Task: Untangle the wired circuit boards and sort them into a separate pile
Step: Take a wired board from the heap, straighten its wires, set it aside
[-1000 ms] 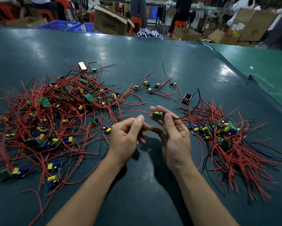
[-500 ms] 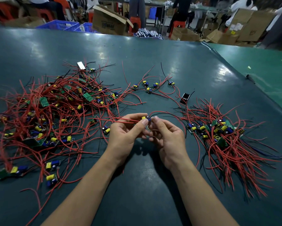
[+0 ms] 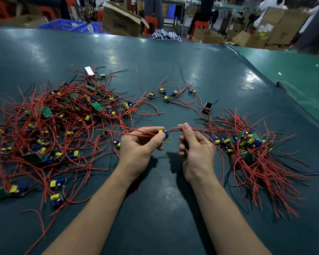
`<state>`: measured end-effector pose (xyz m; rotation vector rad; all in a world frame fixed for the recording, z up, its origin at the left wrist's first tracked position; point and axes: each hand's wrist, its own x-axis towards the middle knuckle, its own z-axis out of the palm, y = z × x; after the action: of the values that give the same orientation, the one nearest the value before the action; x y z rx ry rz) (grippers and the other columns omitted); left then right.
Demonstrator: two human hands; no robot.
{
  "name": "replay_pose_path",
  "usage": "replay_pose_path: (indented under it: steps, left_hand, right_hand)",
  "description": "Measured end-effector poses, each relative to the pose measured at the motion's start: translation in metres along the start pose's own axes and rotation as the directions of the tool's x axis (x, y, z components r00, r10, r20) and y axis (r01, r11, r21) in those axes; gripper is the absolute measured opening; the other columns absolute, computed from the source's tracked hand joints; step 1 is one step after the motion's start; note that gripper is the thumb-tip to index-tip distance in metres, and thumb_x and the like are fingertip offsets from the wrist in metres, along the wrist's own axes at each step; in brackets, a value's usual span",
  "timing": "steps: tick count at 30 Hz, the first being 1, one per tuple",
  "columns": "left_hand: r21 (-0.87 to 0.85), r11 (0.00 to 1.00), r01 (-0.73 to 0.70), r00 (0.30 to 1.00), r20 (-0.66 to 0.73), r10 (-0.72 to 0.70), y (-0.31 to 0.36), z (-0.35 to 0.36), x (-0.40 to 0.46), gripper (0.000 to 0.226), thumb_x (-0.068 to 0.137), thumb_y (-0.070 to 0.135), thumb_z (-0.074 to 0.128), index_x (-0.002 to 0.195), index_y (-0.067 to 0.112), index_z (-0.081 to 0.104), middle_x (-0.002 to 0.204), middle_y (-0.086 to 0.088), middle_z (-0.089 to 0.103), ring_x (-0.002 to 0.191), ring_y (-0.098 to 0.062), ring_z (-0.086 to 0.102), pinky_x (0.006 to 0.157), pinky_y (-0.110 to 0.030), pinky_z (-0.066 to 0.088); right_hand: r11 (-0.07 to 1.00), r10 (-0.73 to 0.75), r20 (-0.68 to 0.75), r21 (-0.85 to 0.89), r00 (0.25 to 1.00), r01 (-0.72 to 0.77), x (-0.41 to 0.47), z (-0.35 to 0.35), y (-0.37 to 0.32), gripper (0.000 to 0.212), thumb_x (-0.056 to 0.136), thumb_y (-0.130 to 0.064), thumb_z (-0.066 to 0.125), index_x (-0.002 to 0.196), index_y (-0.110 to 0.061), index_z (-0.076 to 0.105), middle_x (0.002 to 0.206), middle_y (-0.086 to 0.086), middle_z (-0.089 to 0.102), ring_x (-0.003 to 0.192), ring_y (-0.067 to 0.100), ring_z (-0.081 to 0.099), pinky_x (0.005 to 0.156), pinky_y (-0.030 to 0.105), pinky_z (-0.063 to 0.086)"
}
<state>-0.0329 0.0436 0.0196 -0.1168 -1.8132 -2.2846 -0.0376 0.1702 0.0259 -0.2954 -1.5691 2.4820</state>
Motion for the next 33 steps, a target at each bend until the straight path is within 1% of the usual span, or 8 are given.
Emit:
replay_pose_path:
  steps: [7, 10, 13, 16, 22, 25, 28, 33]
  left_hand:
    - [-0.008, 1.000, 0.005, 1.000, -0.029, -0.005, -0.001, -0.004, 0.002, 0.011, 0.084, 0.000, 0.071, 0.087, 0.010, 0.075, 0.076, -0.007, 0.074, 0.060, -0.016, 0.063, 0.062, -0.025, 0.055]
    - [-0.046, 0.999, 0.021, 0.999, -0.046, -0.023, 0.000, -0.008, 0.004, 0.011, 0.084, 0.001, 0.070, 0.086, 0.010, 0.076, 0.076, -0.008, 0.074, 0.063, -0.016, 0.064, 0.061, -0.025, 0.054]
    - [-0.103, 0.994, 0.038, 0.998, -0.055, -0.044, 0.001, -0.011, 0.007, 0.011, 0.082, 0.004, 0.070, 0.081, 0.012, 0.077, 0.075, -0.007, 0.073, 0.064, -0.016, 0.064, 0.059, -0.023, 0.053]
    - [-0.108, 0.993, 0.053, 0.997, -0.042, -0.057, 0.002, -0.016, 0.010, 0.006, 0.077, 0.010, 0.075, 0.075, 0.015, 0.078, 0.072, -0.003, 0.072, 0.059, -0.012, 0.062, 0.057, -0.022, 0.051]
    - [-0.041, 0.997, 0.065, 0.998, 0.015, -0.064, 0.002, -0.014, 0.007, 0.011, 0.077, 0.006, 0.074, 0.076, 0.016, 0.077, 0.073, -0.003, 0.072, 0.059, -0.014, 0.061, 0.060, -0.022, 0.052]
    - [0.032, 0.999, 0.037, 0.999, 0.012, -0.038, 0.002, -0.013, 0.007, 0.016, 0.083, -0.002, 0.069, 0.081, 0.013, 0.073, 0.071, -0.001, 0.072, 0.055, -0.013, 0.059, 0.061, -0.021, 0.052]
    - [0.082, 0.996, 0.019, 0.999, 0.025, -0.021, 0.004, -0.011, 0.005, 0.014, 0.084, -0.003, 0.069, 0.083, 0.011, 0.072, 0.070, 0.001, 0.072, 0.054, -0.012, 0.060, 0.059, -0.020, 0.051]
    - [0.054, 0.998, 0.022, 0.999, 0.039, -0.024, 0.005, -0.010, 0.005, 0.014, 0.084, -0.005, 0.067, 0.084, 0.008, 0.072, 0.071, -0.001, 0.072, 0.056, -0.014, 0.060, 0.059, -0.020, 0.051]
  right_hand:
    - [0.995, -0.011, -0.104, 0.098, 0.995, 0.022, 0.004, -0.002, -0.003, 0.018, 0.092, -0.020, 0.066, 0.079, -0.016, 0.078, 0.060, -0.006, 0.059, 0.041, 0.005, 0.045, 0.037, 0.017, 0.033]
    - [0.995, -0.019, -0.071, 0.099, 0.997, 0.026, 0.006, -0.004, -0.003, 0.018, 0.092, -0.020, 0.066, 0.079, -0.015, 0.077, 0.060, -0.005, 0.057, 0.041, 0.006, 0.046, 0.037, 0.017, 0.033]
    - [0.999, -0.032, 0.039, -0.042, 0.999, 0.033, 0.008, -0.009, -0.003, 0.032, 0.096, -0.024, 0.061, 0.069, -0.017, 0.075, 0.054, -0.005, 0.053, 0.041, 0.009, 0.046, 0.038, 0.018, 0.034]
    - [0.945, -0.094, 0.080, -0.307, 0.992, 0.114, 0.011, -0.014, -0.004, 0.038, 0.097, -0.025, 0.060, 0.062, -0.015, 0.069, 0.047, -0.002, 0.051, 0.038, 0.012, 0.047, 0.038, 0.018, 0.033]
    - [0.896, -0.160, 0.020, -0.416, 0.987, 0.154, 0.013, -0.021, -0.006, 0.016, 0.095, -0.017, 0.064, 0.085, -0.010, 0.074, 0.070, -0.007, 0.072, 0.046, 0.006, 0.055, 0.037, 0.021, 0.042]
    - [0.854, -0.218, 0.030, -0.478, 0.975, 0.206, 0.010, -0.019, -0.005, 0.015, 0.095, -0.011, 0.062, 0.101, -0.022, 0.071, 0.075, -0.014, 0.073, 0.050, 0.002, 0.059, 0.040, 0.021, 0.047]
    - [0.909, -0.182, -0.013, -0.384, 0.983, 0.163, 0.010, -0.017, -0.006, 0.025, 0.096, -0.006, 0.060, 0.102, -0.029, 0.066, 0.076, -0.008, 0.073, 0.052, 0.006, 0.059, 0.042, 0.021, 0.048]
    - [0.997, 0.054, -0.069, 0.062, 0.996, -0.050, 0.016, -0.019, -0.017, 0.014, 0.099, -0.012, 0.055, 0.106, -0.009, 0.067, 0.069, 0.005, 0.072, 0.041, 0.007, 0.050, 0.038, 0.017, 0.039]
